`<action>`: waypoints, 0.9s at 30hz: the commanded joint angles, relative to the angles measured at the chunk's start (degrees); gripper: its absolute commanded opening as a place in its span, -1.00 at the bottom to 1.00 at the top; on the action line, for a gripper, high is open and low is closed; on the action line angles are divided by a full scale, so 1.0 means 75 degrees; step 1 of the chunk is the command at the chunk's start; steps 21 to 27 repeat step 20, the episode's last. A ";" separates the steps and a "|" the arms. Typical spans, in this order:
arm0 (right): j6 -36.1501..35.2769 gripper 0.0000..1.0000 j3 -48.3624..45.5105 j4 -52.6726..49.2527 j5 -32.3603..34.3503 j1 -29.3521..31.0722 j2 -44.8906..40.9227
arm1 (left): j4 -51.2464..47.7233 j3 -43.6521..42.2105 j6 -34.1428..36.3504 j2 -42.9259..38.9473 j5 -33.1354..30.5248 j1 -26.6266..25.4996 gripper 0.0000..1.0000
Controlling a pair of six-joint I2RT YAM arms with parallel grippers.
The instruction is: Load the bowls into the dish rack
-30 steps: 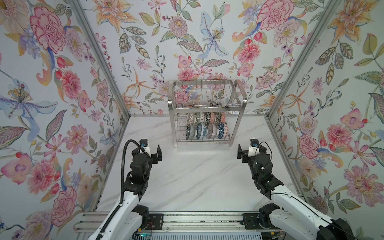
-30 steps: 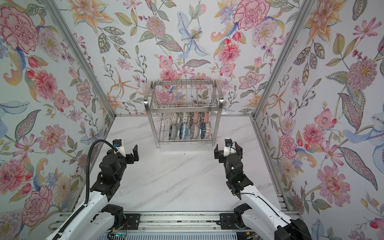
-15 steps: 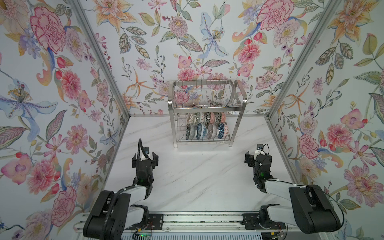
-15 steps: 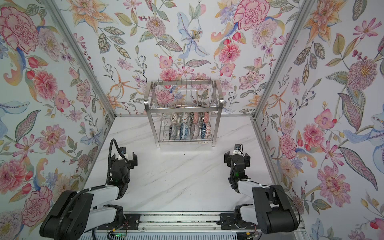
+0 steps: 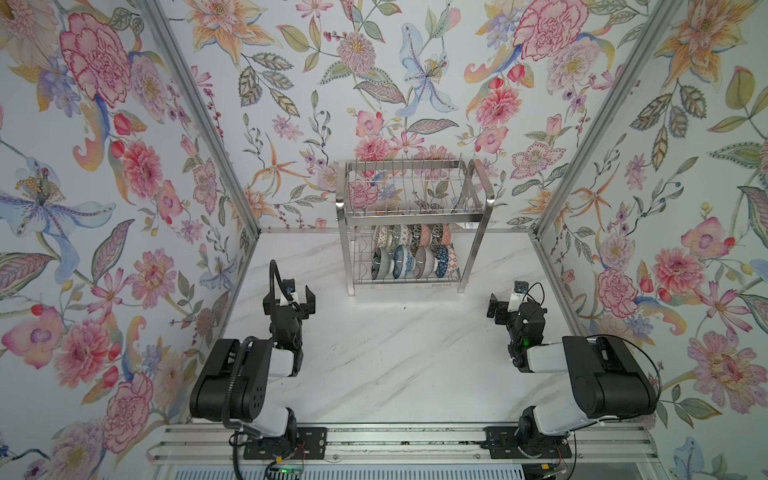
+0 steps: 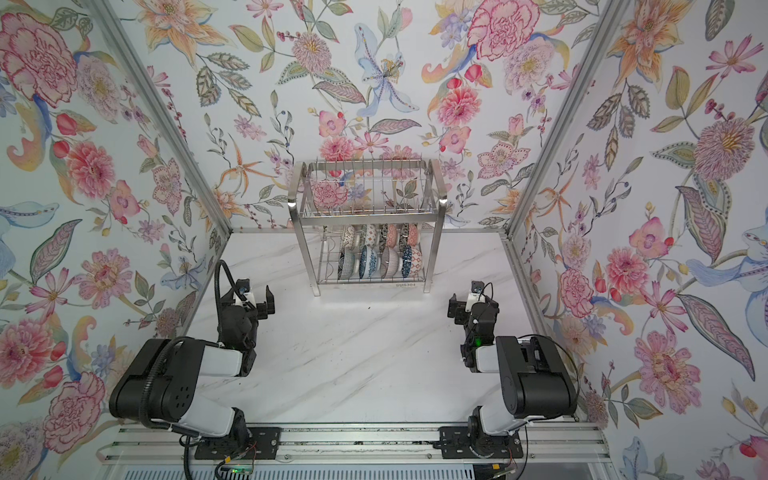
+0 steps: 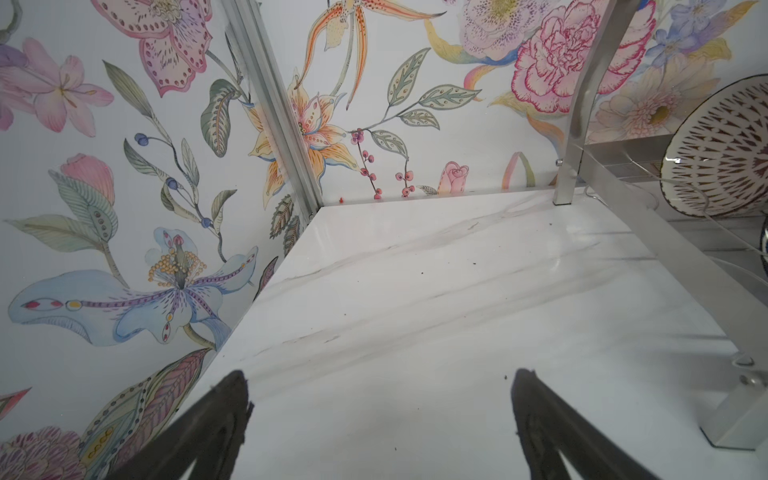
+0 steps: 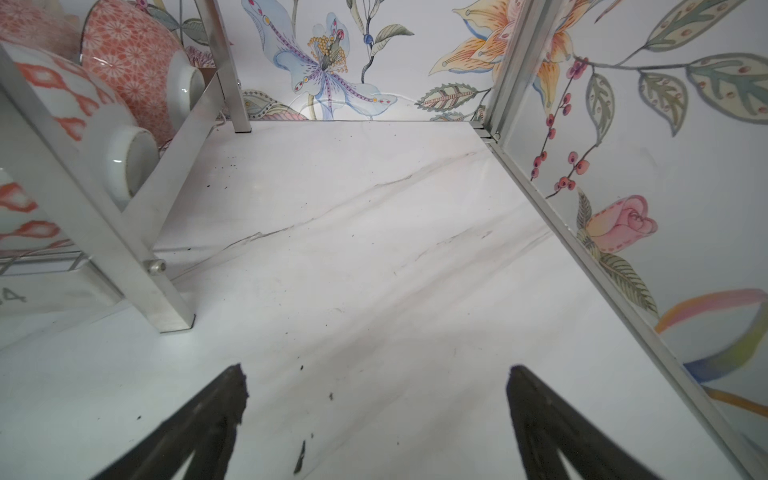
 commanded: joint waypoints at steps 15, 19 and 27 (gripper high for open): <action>-0.0033 0.98 -0.0059 0.0534 -0.0256 0.0029 0.0058 | 0.0822 -0.0059 0.0142 0.0237 -0.0240 -0.0150 0.99; -0.0029 0.98 -0.0068 0.0547 -0.0269 0.0026 0.0048 | 0.0885 -0.0102 0.0146 0.0215 -0.0240 -0.0150 0.99; -0.0029 0.98 -0.0080 0.0557 -0.0266 0.0018 0.0046 | 0.0952 -0.0143 0.0146 0.0200 -0.0231 -0.0149 0.99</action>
